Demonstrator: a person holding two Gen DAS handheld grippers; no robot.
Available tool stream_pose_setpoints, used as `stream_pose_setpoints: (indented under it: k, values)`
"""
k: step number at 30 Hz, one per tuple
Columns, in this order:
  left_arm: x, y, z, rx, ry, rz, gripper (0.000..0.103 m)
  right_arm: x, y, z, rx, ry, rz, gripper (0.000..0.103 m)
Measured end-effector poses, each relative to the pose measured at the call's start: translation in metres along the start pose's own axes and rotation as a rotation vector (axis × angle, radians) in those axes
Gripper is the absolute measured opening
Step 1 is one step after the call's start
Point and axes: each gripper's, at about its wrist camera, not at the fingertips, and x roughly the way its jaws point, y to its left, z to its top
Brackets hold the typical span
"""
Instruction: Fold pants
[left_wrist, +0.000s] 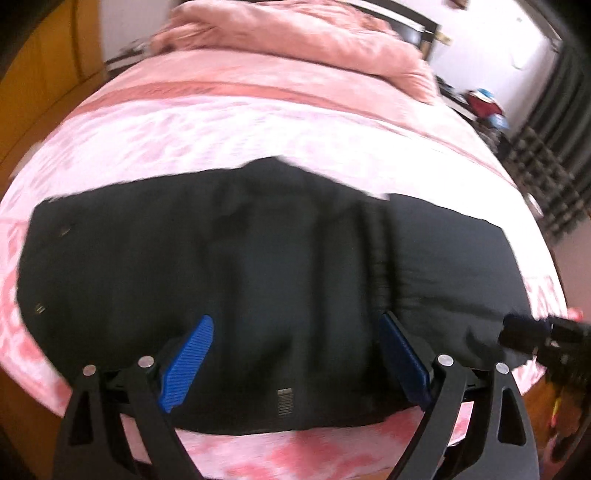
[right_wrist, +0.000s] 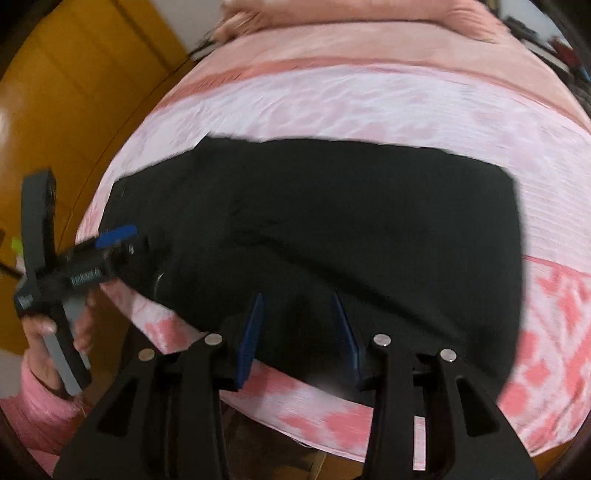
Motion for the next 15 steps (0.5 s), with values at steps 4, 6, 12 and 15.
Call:
stream_pose_setpoints:
  k: [4,6,12,15]
  values:
    - [0.004,0.016,-0.004,-0.042,0.012,0.039,0.091,0.025,0.016,0.003,-0.019,0.066,-0.001,0.039]
    - [0.012,0.023,-0.007,-0.06,0.03,0.048,0.091,0.043,0.014,0.001,-0.013,0.111,-0.043,0.038]
    - [0.024,0.04,-0.011,-0.094,0.061,0.033,0.09,0.051,0.013,0.003,-0.016,0.119,-0.075,0.04]
    - [0.004,0.058,-0.011,-0.112,0.019,0.065,0.09,0.043,0.016,0.005,0.002,0.103,-0.01,0.04]
